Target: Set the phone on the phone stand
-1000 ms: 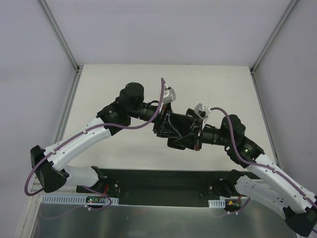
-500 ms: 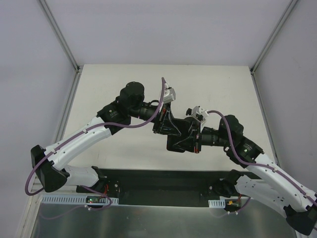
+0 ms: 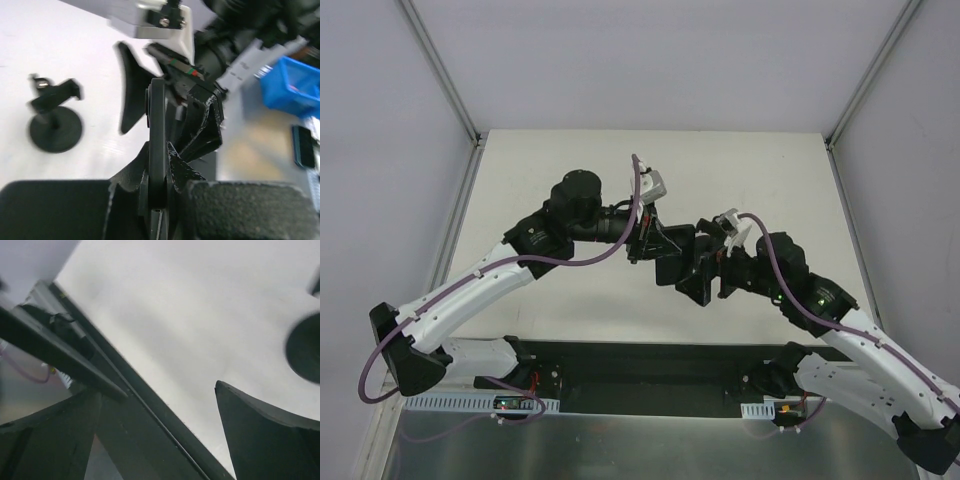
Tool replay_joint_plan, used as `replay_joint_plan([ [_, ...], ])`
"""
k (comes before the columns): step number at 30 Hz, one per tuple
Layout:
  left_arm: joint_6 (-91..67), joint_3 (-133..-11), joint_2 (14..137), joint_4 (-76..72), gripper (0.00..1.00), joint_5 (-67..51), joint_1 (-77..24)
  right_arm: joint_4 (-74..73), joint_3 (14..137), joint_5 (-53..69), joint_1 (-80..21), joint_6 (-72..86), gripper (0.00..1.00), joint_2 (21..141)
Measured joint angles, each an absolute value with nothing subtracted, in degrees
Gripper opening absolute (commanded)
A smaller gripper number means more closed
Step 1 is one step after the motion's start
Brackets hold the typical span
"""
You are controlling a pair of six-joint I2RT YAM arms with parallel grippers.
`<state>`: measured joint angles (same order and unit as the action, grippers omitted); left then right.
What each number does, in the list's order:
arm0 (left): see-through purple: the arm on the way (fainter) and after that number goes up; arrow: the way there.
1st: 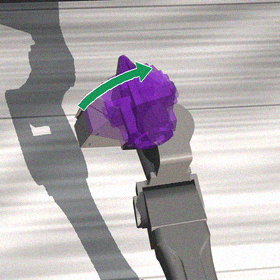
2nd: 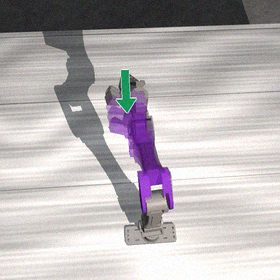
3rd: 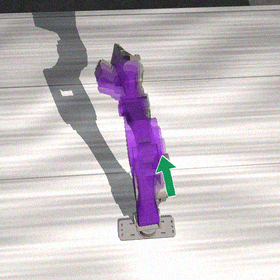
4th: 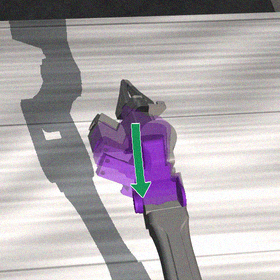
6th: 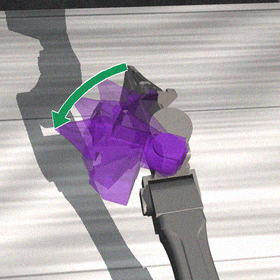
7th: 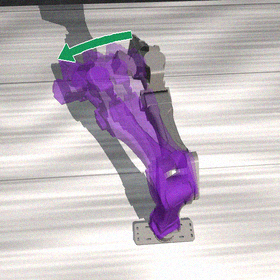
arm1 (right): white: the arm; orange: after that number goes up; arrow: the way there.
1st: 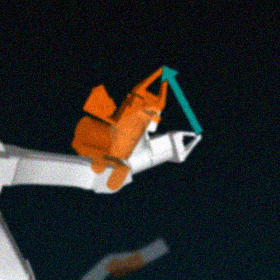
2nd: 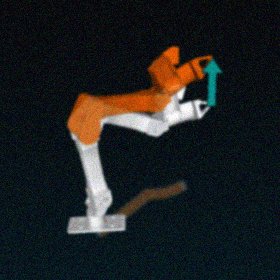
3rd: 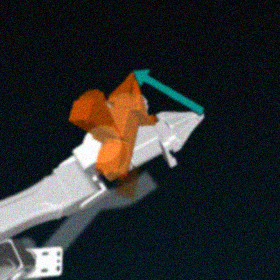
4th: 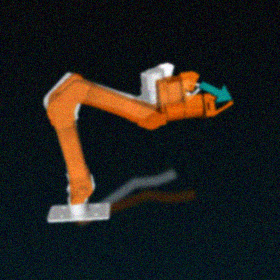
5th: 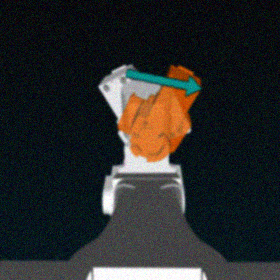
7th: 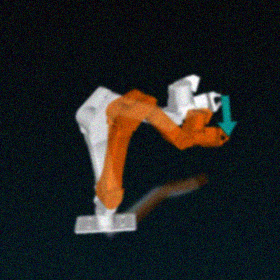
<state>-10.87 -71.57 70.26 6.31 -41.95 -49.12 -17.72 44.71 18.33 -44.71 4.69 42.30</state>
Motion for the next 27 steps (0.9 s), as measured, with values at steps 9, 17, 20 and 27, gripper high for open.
replay_joint_plan([
  [9, -8.3, -70.1, 64.9, 9.0, 0.00, -14.1, -49.1, -38.5, 53.6, -9.1, -42.4, 14.7, 0.86, 46.2],
  [17, -7.8, -68.9, 64.6, 10.0, 0.00, -3.7, -49.1, -45.9, 62.6, -21.9, -42.5, 20.1, 0.59, 59.0],
  [20, -7.7, -68.6, 64.5, 10.0, 0.00, -2.3, -49.1, -46.2, 63.0, -24.7, -42.5, 21.5, 0.47, 61.5],
  [27, -6.7, -67.2, 63.4, 10.0, 0.00, -1.7, -49.2, -45.1, 63.7, -28.7, -42.4, 23.8, 0.45, 65.0],
])
